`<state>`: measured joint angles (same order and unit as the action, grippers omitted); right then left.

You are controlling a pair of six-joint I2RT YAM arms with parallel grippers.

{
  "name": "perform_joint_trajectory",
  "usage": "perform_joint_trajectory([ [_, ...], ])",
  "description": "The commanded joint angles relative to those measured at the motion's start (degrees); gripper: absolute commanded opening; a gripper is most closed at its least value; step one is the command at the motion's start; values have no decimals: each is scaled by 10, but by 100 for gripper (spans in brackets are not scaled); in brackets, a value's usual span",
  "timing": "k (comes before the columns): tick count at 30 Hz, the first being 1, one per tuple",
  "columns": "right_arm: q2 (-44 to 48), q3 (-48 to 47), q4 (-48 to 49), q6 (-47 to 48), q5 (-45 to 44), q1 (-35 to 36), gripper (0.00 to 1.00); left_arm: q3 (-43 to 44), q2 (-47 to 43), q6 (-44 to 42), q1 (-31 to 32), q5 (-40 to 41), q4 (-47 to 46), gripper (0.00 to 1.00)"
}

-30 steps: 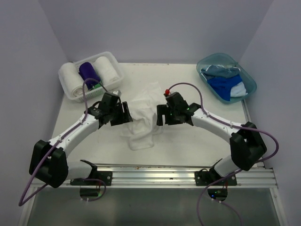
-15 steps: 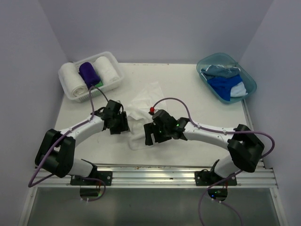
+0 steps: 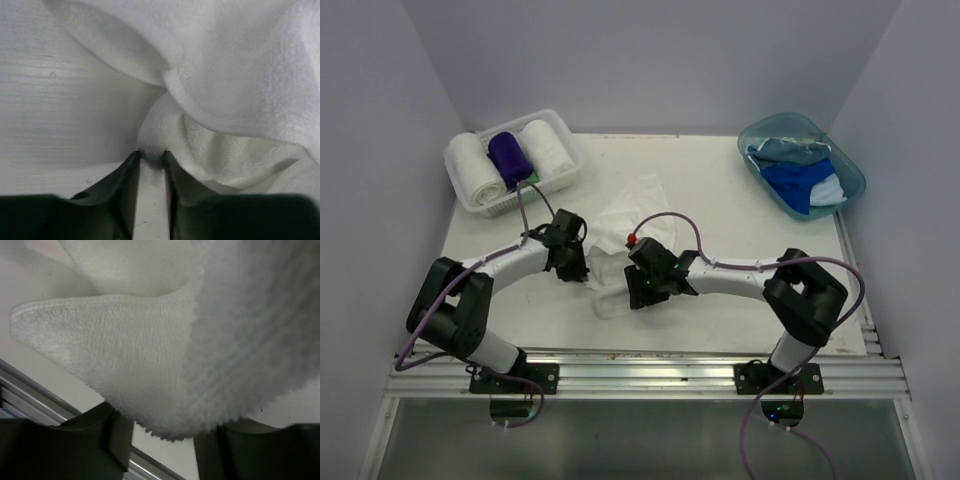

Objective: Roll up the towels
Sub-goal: Flatten the towel

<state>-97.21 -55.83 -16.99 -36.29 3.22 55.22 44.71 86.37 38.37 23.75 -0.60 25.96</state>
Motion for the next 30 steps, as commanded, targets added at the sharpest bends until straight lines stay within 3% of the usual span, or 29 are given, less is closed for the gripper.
perform_joint_trajectory([
  [1, -13, -26, 21, -7, -30, 1, 41, 12, 20, -4, -4, -14, -24, 15],
  [2, -15, -29, 19, -5, -30, 0, 35, 13, 22, -8, -4, -15, -24, 7],
  [3, -15, -33, 11, -3, -42, -1, 20, 16, 21, -10, -5, -14, -21, 0],
  [6, -4, -51, -9, 10, -67, -16, 0, 35, 8, -19, -5, 3, 5, 0],
  [15, 79, -116, -50, 62, -81, -161, 0, 128, -98, -63, -97, 18, 81, 0],
  [20, 102, -263, -86, 103, -82, -267, 0, 283, -120, -100, -178, 10, 137, 0],
  [25, 115, -411, -124, 117, -73, -339, 0, 452, -117, -112, -259, -68, 164, 0],
  [30, 165, -422, -132, 121, -72, -363, 0, 496, -130, -101, -284, -135, 162, 0],
])
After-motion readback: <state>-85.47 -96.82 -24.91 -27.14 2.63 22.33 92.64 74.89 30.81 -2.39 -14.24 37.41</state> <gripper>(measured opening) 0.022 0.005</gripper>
